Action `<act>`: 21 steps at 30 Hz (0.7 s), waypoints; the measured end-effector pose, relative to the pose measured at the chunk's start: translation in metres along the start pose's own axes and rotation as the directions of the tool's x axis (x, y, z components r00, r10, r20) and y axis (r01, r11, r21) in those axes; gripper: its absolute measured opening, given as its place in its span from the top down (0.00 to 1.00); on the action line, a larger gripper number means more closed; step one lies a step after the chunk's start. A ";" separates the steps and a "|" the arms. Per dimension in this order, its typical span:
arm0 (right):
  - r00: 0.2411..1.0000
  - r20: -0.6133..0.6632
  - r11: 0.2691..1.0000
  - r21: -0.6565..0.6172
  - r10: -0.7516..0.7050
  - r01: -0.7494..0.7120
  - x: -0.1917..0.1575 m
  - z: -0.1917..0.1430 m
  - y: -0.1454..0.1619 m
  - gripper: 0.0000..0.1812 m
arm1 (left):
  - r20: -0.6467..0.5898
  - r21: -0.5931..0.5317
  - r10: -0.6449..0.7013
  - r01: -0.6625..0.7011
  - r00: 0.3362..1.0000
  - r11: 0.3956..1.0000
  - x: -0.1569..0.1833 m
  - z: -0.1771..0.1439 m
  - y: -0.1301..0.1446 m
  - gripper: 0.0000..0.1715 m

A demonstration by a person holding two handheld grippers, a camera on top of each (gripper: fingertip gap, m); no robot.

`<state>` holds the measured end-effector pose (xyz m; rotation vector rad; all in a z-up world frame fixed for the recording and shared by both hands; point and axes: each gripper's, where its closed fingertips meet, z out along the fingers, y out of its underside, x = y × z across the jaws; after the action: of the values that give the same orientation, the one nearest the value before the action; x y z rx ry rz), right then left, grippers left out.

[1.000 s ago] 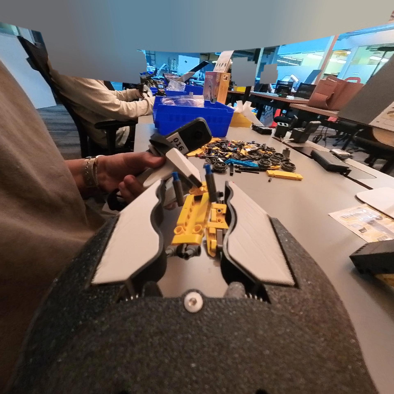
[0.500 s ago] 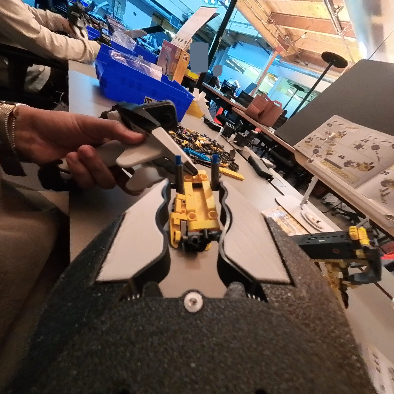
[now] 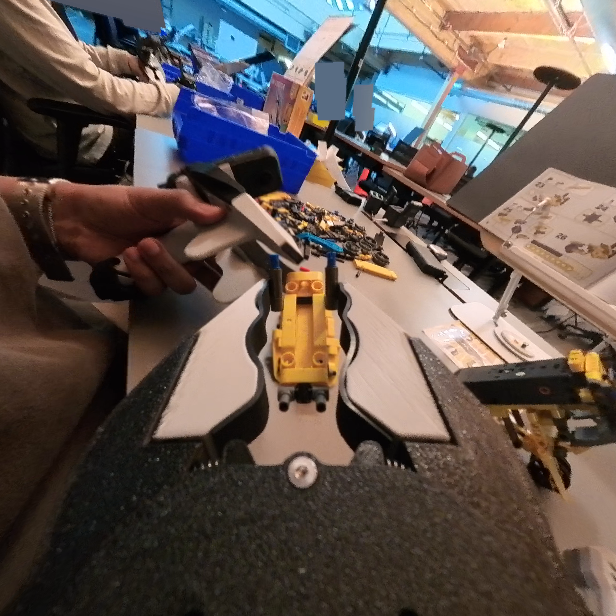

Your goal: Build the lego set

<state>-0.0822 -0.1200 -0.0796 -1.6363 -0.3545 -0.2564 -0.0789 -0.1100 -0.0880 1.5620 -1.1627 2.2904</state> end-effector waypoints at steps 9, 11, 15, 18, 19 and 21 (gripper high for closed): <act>0.973 0.166 0.966 -0.226 0.163 -0.124 -0.018 0.005 0.037 0.78 | 0.093 -0.130 0.463 -0.450 0.881 0.883 0.014 -0.005 0.006 0.61; 0.966 0.186 0.960 -0.247 0.179 -0.130 -0.021 0.005 0.042 0.78 | 0.111 -0.189 0.514 -0.490 0.851 0.851 0.009 -0.005 0.012 0.60; 0.954 0.214 0.941 -0.312 0.208 -0.134 -0.031 0.005 0.053 0.78 | 0.129 -0.281 0.569 -0.521 0.812 0.806 -0.002 -0.004 0.024 0.60; 0.951 0.226 0.930 -0.347 0.211 -0.124 -0.035 0.003 0.059 0.78 | 0.146 -0.367 0.613 -0.533 0.776 0.762 -0.012 -0.006 0.032 0.61; 0.948 0.232 0.926 -0.356 0.215 -0.123 -0.037 0.003 0.060 0.78 | 0.137 -0.382 0.623 -0.539 0.770 0.751 -0.013 -0.007 0.035 0.61; 0.947 0.239 0.921 -0.371 0.214 -0.115 -0.039 0.004 0.063 0.78 | 0.127 -0.398 0.631 -0.543 0.765 0.739 -0.013 -0.007 0.037 0.62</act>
<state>-0.0945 -0.1240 -0.1526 -2.0550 -0.3924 0.0447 -0.0967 -0.1275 -0.1190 1.5269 -2.2810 2.0430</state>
